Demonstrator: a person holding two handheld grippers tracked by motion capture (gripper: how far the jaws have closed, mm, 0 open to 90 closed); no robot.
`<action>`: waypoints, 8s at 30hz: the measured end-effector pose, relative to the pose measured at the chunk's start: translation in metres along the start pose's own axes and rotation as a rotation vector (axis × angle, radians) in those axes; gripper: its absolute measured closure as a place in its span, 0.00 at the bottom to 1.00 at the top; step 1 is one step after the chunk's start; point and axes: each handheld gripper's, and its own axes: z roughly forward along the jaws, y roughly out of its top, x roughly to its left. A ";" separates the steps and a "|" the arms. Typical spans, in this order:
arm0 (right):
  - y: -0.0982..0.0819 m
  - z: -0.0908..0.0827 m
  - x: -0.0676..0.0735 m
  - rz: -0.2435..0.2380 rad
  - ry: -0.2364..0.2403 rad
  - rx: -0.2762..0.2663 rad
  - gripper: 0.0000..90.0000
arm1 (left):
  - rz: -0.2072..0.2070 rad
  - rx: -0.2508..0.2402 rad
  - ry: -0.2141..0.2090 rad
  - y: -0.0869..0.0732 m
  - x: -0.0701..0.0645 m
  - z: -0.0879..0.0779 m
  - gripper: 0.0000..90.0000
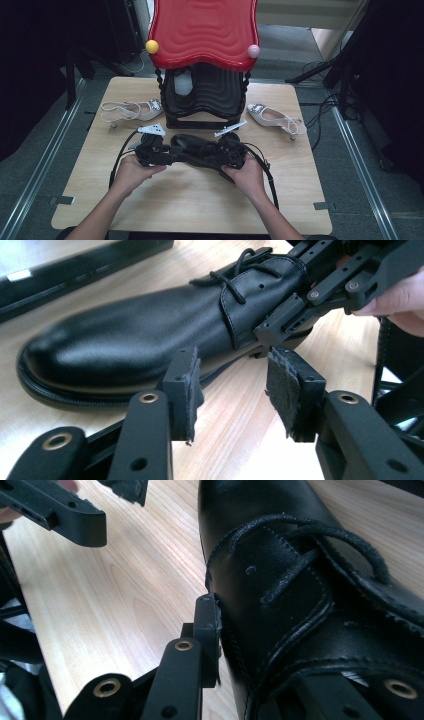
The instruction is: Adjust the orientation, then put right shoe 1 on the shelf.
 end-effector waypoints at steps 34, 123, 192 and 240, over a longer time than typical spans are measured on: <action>-0.034 -0.082 -0.061 -0.003 -0.086 -0.158 1.00 | 0.032 -0.016 0.018 -0.004 -0.002 0.012 1.00; -0.056 -0.050 -0.013 0.076 -0.066 -0.104 1.00 | 0.003 0.032 -0.021 0.000 0.004 0.067 1.00; -0.012 -0.013 0.040 0.205 0.009 0.116 0.68 | 0.131 -0.068 -0.028 0.160 -0.010 -0.055 0.97; -0.017 -0.052 0.014 0.240 -0.067 0.073 0.97 | 0.152 -0.145 0.167 0.257 0.003 -0.080 1.00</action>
